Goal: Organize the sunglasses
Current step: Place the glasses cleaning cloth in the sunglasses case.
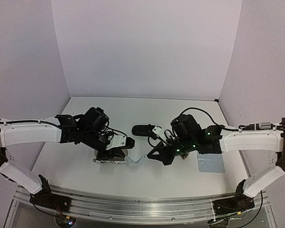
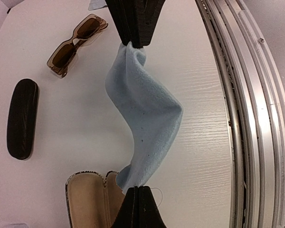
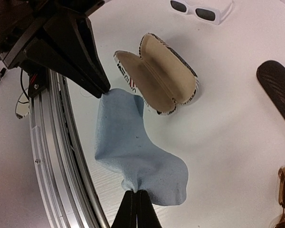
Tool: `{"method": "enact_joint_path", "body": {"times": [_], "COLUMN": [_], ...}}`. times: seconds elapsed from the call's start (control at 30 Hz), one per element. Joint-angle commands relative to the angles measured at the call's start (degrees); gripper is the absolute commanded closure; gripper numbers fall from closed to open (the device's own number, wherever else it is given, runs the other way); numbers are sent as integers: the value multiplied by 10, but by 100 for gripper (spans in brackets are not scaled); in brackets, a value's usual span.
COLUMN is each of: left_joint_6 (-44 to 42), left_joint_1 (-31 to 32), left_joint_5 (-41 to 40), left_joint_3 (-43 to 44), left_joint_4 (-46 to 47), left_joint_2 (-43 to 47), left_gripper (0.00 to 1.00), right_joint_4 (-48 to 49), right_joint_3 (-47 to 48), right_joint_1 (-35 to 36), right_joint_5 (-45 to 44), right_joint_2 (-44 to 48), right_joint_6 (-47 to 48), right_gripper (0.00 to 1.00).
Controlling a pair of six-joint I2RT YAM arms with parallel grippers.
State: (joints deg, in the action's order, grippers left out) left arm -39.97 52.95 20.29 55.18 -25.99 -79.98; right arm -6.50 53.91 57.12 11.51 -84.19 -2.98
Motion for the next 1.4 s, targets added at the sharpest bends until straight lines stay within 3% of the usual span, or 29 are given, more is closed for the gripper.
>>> {"method": "enact_joint_path", "body": {"times": [0.0, 0.63, 0.87, 1.37], "left_joint_6": [-1, -81, -106, -117], "left_joint_1": [-29, -154, -198, -203], "left_joint_5": [-32, -75, -64, -52], "left_joint_3": [17, -78, -102, -124], "left_joint_4": [-28, -35, -20, 21], "left_joint_2": [39, 97, 92, 73], "left_gripper": [100, 100, 100, 100], "right_joint_4": [3, -1, -23, -77], "right_joint_3": [66, 316, 334, 384], "right_joint_1": [-17, -35, -39, -43], "right_joint_5": [48, 155, 166, 133], "right_joint_2": [-59, -341, -374, -406], "right_joint_6": [55, 168, 212, 257], "right_gripper": [100, 100, 100, 100]}}
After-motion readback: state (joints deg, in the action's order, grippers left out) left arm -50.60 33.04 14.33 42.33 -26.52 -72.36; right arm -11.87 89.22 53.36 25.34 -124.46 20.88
